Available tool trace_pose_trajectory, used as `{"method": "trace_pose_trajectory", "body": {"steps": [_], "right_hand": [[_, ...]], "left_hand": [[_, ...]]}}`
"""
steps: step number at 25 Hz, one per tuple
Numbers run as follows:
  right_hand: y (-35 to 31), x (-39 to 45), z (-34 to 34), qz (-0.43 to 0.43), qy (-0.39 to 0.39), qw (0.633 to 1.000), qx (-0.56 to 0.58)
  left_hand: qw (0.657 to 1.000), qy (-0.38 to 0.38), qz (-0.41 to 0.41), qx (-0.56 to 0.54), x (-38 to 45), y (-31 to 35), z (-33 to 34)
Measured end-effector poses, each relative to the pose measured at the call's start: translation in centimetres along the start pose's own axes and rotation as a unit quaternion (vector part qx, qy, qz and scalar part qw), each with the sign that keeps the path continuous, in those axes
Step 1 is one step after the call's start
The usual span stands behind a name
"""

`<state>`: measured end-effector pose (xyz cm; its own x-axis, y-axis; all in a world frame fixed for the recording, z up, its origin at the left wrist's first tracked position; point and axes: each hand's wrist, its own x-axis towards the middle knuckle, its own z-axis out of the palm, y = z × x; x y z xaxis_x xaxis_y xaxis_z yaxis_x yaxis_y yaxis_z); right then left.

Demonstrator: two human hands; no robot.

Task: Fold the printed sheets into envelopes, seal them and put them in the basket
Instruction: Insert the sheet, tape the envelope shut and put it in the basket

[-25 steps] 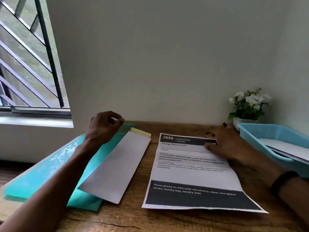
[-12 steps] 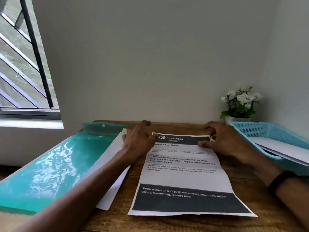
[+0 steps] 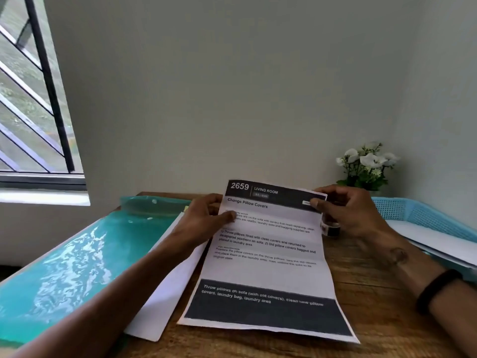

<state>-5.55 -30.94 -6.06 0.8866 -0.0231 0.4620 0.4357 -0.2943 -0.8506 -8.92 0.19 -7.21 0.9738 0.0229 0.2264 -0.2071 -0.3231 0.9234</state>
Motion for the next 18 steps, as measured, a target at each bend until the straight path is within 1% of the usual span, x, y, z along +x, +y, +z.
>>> {"method": "trace_pose_trajectory", "body": {"steps": [1, 3, 4, 6, 12, 13, 16, 18], "right_hand": [[-0.3, -0.1, 0.0, 0.025, -0.011, 0.998, 0.051], [-0.8, -0.2, -0.1, 0.085, -0.065, 0.982, 0.155], [-0.9, -0.2, -0.1, 0.113, -0.087, 0.971, 0.194], [-0.9, -0.1, -0.1, 0.151, -0.099, 0.952, 0.247], [-0.2, -0.3, 0.5, 0.219, -0.156, 0.925, 0.269], [-0.1, -0.4, 0.5, 0.218, -0.159, 0.924, 0.27], [0.2, -0.3, 0.4, 0.189, -0.154, 0.938, 0.245], [0.3, -0.2, 0.3, 0.169, -0.136, 0.945, 0.242]], "left_hand": [[1.0, -0.001, -0.002, -0.031, -0.1, 0.2, -0.1], [0.997, 0.006, -0.001, -0.08, 0.0, 0.3, -0.2], [0.995, 0.01, 0.004, -0.102, 0.1, 0.4, -0.3], [0.992, 0.024, 0.017, -0.125, 0.1, 0.5, -0.3], [0.993, 0.058, 0.022, -0.104, 0.1, 0.6, -0.4], [0.992, 0.061, 0.023, -0.108, 0.1, 0.5, -0.5], [0.988, 0.072, 0.026, -0.135, 0.1, 0.8, -0.5], [0.982, 0.078, 0.003, -0.173, 0.3, 1.0, -0.4]]}}
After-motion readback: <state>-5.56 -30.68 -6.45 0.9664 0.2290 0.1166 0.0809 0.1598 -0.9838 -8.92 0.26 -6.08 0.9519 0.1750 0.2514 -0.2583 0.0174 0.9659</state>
